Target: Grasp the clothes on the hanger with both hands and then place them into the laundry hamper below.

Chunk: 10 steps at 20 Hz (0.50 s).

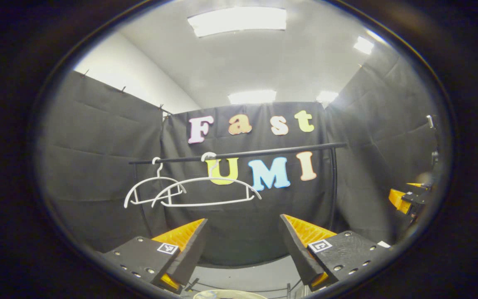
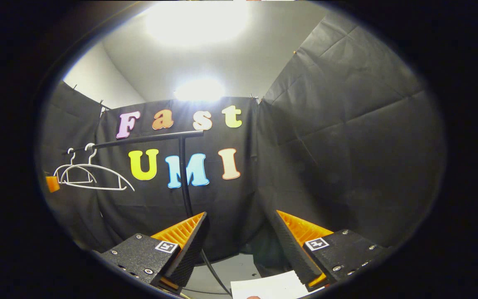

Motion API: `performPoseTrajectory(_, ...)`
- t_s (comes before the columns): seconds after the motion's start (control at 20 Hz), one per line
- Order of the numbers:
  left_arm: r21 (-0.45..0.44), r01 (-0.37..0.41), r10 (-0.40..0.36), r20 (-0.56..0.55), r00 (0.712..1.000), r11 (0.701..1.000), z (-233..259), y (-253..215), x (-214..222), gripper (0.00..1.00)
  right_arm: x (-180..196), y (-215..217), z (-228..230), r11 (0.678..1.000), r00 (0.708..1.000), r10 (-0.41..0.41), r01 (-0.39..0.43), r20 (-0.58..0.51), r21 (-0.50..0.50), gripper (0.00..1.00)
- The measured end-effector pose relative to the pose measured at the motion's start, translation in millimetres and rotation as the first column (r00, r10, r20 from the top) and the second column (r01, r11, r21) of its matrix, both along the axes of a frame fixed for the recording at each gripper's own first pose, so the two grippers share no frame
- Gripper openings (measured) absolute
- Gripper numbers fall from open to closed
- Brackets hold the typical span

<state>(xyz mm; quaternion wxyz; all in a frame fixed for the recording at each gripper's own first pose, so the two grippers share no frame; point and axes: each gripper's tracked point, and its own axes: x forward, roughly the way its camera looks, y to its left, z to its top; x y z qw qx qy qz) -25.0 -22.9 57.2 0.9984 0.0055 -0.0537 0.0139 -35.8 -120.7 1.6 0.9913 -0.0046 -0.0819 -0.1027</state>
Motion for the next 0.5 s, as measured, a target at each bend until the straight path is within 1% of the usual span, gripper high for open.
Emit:
performPoseTrajectory(0.05, -0.039, 0.008, -0.007, 0.016, 1.000, 0.999, -3, 7, -2, 1.00, -6, -1, 1, 1.000, 1.000, -0.013, 0.013, 0.003, -0.007, 0.91)
performPoseTrajectory(0.1, -0.078, 0.013, -0.010, 0.030, 1.000, 0.997, -5, 15, -3, 1.00, -11, -3, -1, 0.999, 0.999, -0.032, 0.032, 0.004, -0.015, 0.95)
performPoseTrajectory(0.2, -0.132, 0.013, -0.009, 0.033, 0.999, 0.991, -19, 37, -4, 1.00, -23, -1, -11, 0.999, 0.999, -0.044, 0.044, 0.002, -0.030, 0.95)
performPoseTrajectory(0.35, -0.146, -0.009, 0.016, 0.046, 0.999, 0.989, -35, 71, -14, 1.00, -29, 14, -21, 0.999, 1.000, -0.026, 0.025, -0.010, -0.043, 0.95)
performPoseTrajectory(0.5, -0.142, -0.001, 0.011, 0.068, 0.998, 0.990, -40, 85, -23, 0.99, -34, 19, -21, 0.999, 1.000, -0.020, 0.020, -0.006, -0.026, 0.95)
